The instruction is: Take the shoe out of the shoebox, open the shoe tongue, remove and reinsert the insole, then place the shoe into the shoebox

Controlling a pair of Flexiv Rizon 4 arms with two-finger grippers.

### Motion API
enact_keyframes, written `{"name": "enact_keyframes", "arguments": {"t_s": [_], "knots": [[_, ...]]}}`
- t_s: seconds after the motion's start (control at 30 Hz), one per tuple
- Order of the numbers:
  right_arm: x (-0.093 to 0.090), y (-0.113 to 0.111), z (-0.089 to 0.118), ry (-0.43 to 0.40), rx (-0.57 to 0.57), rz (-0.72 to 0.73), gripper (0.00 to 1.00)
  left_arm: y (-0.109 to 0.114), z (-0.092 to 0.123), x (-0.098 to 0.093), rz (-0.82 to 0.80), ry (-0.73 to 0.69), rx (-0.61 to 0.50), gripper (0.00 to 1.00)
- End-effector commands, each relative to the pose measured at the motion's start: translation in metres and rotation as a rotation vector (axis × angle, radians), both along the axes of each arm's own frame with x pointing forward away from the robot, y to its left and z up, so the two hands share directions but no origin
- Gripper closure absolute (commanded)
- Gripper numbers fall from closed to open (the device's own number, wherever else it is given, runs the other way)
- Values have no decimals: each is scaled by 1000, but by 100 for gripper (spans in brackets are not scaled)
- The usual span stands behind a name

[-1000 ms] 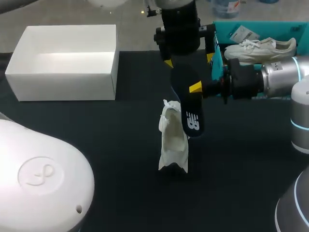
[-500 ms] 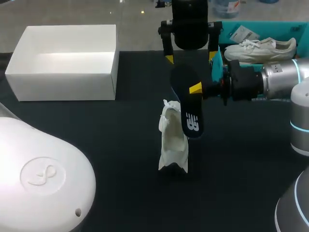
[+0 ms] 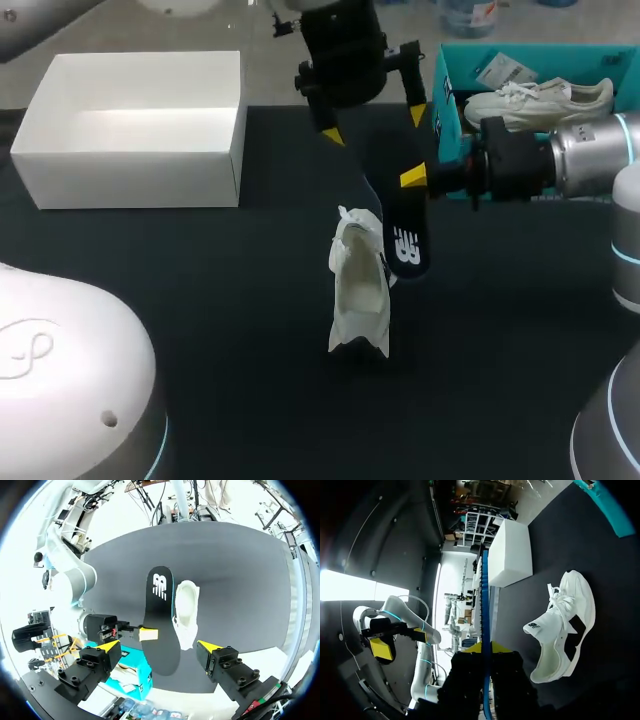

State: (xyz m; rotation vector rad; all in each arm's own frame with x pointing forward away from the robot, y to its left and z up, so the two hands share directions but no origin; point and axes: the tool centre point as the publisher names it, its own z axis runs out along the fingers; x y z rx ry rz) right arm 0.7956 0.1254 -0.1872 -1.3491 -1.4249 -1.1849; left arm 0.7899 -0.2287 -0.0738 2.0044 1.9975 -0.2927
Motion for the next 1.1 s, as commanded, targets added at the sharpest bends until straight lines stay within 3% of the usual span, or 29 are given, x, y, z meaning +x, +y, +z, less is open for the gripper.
{"name": "enact_keyframes", "arguments": {"t_s": [0.03, 0.23, 0.53, 0.73, 0.8, 1.1], "knots": [[-3, -5, 3, 2, -9, -5, 100, 34, -11, -2, -90, 7, -523, 0], [-3, -5, 3, 5, -10, -7, 100, 44, -6, 3, -78, 39, -665, 0], [-1, -4, 4, 8, -7, -14, 100, 44, -2, 2, -112, 37, -645, 0], [-5, -10, 23, -50, 59, -51, 100, 44, -2, 2, -112, 37, -645, 0], [-5, -12, 31, -70, 76, -60, 100, 41, -12, 1, -48, 42, -719, 0], [1, -13, 49, -79, 108, -57, 100, 29, -40, 8, -102, -75, -892, 0]]}}
